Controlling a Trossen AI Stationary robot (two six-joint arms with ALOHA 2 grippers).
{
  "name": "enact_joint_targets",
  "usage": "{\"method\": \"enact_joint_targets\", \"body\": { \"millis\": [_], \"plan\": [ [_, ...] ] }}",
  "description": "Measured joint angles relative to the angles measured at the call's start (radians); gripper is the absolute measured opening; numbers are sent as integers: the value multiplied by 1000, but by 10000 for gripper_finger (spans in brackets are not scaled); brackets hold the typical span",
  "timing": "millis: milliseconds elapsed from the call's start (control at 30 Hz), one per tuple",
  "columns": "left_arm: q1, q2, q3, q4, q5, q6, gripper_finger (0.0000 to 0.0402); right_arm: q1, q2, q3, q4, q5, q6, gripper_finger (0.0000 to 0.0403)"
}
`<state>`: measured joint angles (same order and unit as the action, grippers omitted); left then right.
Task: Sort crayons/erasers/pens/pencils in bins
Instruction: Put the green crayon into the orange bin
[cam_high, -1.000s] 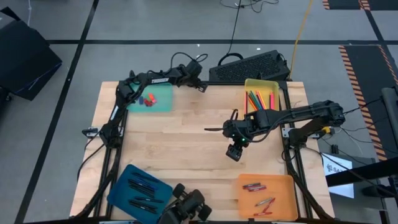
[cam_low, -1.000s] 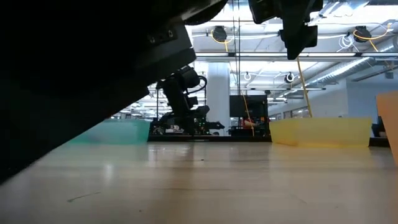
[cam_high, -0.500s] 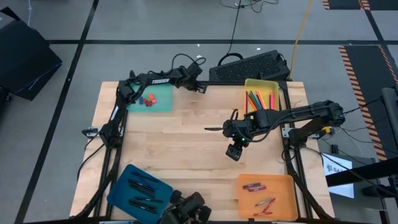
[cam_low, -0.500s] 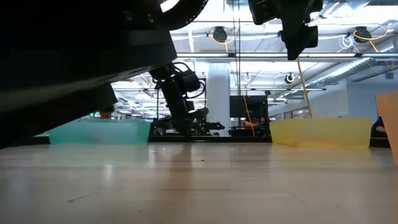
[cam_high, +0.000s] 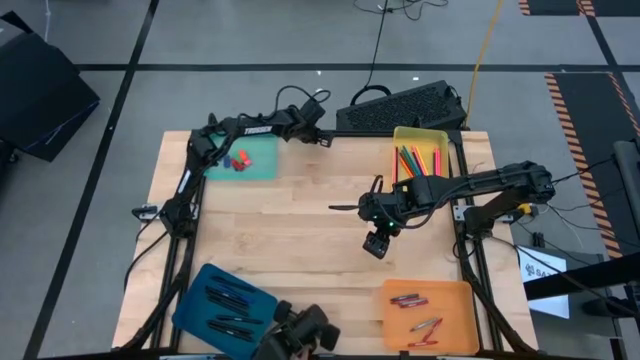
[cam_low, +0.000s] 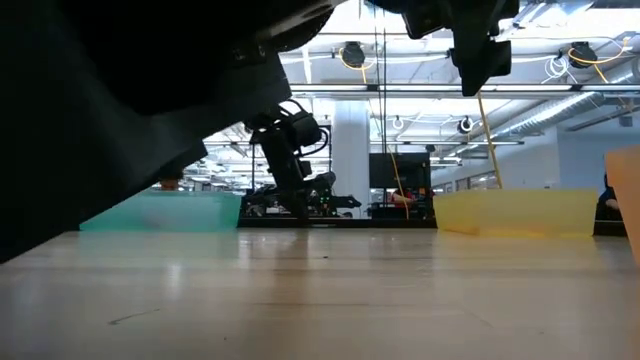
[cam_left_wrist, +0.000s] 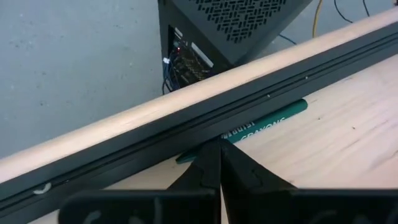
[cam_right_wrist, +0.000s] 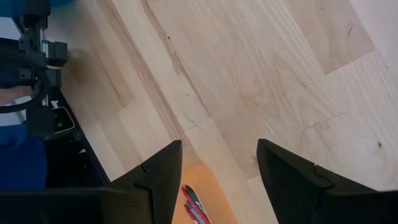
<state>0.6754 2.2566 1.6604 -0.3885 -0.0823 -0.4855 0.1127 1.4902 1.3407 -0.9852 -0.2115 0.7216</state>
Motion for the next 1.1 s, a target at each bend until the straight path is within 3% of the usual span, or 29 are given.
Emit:
{"method": "enact_joint_targets", "body": {
  "millis": [433,567,667,833,1100],
  "plan": [
    [29,-8,2,-99,173,11,0,0,0,0,0,-26,-11,201],
    [6,-89,0,-130,168,57,0,0,0,0,0,-26,-27,201],
    [-20,-152,4,-87,88,79,0,0,0,0,0,-26,-34,201],
    [-9,-157,2,-61,83,83,0,0,0,0,-5,-27,-27,201],
    [-4,-115,0,-73,225,326,0,0,0,0,-4,-27,-26,201]
  ]
}}
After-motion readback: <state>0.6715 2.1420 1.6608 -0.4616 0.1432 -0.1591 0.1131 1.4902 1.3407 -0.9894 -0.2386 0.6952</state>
